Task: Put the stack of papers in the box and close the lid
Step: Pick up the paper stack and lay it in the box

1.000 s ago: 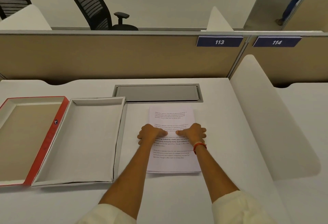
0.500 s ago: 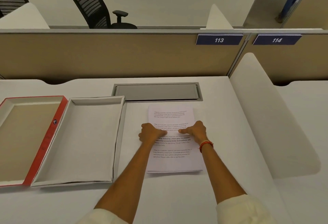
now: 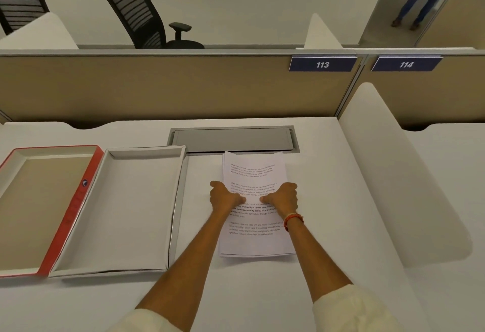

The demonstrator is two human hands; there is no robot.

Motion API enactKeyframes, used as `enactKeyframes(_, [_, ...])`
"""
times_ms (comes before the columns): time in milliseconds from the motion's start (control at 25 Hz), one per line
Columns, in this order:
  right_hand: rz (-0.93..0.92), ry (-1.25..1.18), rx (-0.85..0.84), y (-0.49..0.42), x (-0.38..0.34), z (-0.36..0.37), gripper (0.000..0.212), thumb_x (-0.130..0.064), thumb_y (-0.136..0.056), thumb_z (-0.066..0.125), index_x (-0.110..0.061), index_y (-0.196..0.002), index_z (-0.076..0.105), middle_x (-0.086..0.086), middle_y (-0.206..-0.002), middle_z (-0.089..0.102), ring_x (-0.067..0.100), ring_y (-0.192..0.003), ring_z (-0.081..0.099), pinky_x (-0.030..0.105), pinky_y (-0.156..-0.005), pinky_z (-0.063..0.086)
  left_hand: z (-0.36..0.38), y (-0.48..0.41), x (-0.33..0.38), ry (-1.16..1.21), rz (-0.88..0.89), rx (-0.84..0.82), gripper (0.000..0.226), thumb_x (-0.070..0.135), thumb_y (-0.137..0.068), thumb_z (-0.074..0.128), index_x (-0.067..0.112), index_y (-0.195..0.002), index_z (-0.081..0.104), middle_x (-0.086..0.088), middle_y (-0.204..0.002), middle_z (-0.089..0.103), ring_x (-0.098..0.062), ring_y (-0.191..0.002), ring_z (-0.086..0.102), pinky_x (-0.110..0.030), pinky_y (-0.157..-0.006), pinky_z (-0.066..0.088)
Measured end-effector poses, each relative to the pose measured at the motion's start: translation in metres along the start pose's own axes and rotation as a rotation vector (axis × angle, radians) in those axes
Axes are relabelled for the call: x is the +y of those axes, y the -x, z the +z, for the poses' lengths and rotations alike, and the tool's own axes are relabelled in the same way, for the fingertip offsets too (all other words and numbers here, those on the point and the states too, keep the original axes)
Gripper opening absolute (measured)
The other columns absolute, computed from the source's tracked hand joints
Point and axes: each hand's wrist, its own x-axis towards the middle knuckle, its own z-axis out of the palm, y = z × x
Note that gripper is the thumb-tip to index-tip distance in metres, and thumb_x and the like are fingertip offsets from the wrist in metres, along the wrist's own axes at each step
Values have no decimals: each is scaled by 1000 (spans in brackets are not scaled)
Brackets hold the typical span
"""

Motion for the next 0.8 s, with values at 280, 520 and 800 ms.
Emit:
enactKeyframes(280, [-385, -245, 271, 30, -39, -30, 71, -22, -65, 89, -18, -105, 30, 8, -110, 58, 28, -99, 66, 35, -74, 61, -27, 30, 36, 279, 297, 269, 63, 16, -65, 88, 17, -108, 41, -8, -110, 65, -20, -87, 66, -27, -66, 55])
enactKeyframes(520, [-637, -602, 337, 68, -34, -41, 71, -30, -72, 85, -28, -124, 36, -3, -120, 55, 11, -94, 62, 5, -64, 52, -32, 69, 39, 644, 555, 319, 61, 21, -75, 81, 38, -117, 39, 19, -103, 58, -10, -85, 66, -3, -57, 50])
enactKeyframes(800, [-638, -725, 329, 79, 1, -30, 71, -30, -70, 87, -40, -116, 35, -27, -108, 53, 2, -96, 62, 7, -68, 54, -20, 80, 12, 647, 620, 279, 59, 28, -76, 79, 55, -109, 38, 25, -104, 56, -11, -92, 67, -9, -66, 55])
